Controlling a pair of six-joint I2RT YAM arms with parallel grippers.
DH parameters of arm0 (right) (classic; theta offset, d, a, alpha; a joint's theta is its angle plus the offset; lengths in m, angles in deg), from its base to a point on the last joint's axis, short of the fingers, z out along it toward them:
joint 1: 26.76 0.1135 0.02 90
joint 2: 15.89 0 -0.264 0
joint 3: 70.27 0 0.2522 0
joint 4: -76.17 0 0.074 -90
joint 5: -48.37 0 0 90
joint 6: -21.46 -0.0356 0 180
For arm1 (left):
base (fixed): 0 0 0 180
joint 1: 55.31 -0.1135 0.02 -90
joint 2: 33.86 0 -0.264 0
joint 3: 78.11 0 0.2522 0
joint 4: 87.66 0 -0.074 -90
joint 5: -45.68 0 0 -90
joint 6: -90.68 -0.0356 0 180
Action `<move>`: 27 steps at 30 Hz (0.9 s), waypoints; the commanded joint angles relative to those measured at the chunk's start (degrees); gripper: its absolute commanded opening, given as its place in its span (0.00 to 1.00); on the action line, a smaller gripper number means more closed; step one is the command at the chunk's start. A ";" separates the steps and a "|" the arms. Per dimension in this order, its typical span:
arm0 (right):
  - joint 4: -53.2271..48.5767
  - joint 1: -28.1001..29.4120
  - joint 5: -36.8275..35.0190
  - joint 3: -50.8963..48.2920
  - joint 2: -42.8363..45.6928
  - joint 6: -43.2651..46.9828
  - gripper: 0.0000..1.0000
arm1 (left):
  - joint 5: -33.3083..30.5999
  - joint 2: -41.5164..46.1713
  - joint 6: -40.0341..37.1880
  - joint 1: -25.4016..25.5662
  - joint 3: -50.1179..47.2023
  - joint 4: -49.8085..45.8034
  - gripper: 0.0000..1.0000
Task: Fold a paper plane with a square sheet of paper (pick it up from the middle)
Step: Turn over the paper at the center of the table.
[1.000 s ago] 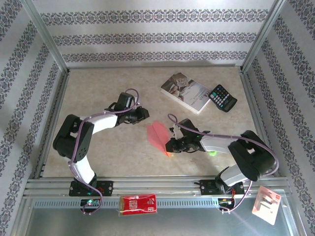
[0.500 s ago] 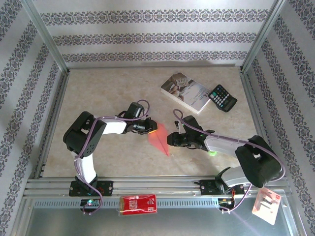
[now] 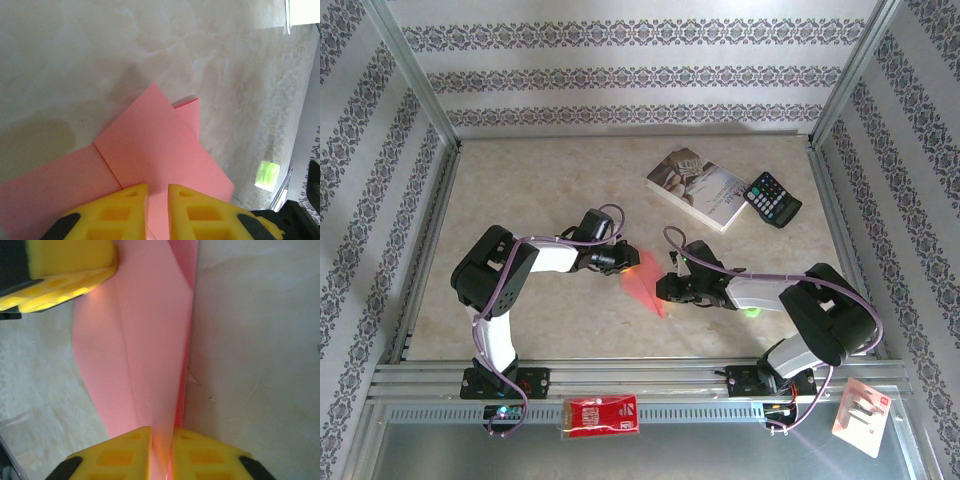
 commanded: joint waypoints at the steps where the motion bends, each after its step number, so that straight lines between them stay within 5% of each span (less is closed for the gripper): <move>1: 2.59 0.66 -0.40 -0.71 -0.53 -0.41 0.10 | -0.57 0.59 -1.92 -0.32 0.66 0.03 0.18; 4: 2.43 -0.10 -0.56 -0.72 0.91 -0.39 0.00 | -0.23 2.18 -1.76 -0.70 2.17 -0.64 0.23; 8: -1.86 -3.25 -0.95 -0.55 6.16 1.25 0.00 | 0.82 6.73 -0.96 -2.93 4.24 -2.36 0.33; 12: -16.77 -9.31 -4.02 2.63 16.89 6.99 0.00 | 1.01 14.89 1.24 -6.74 3.25 -3.05 0.36; 15: -33.22 -10.02 -15.66 9.87 24.55 14.59 0.00 | -0.70 20.65 0.20 -8.92 2.61 -7.67 0.37; 21: -48.55 0.99 -44.28 21.05 23.46 20.75 0.00 | -3.37 26.96 -0.33 -14.04 -2.84 -9.53 0.39; 27: -47.64 14.42 -54.78 23.99 7.63 13.13 0.00 | -3.44 27.58 -0.69 -17.41 -6.67 -9.90 0.40</move>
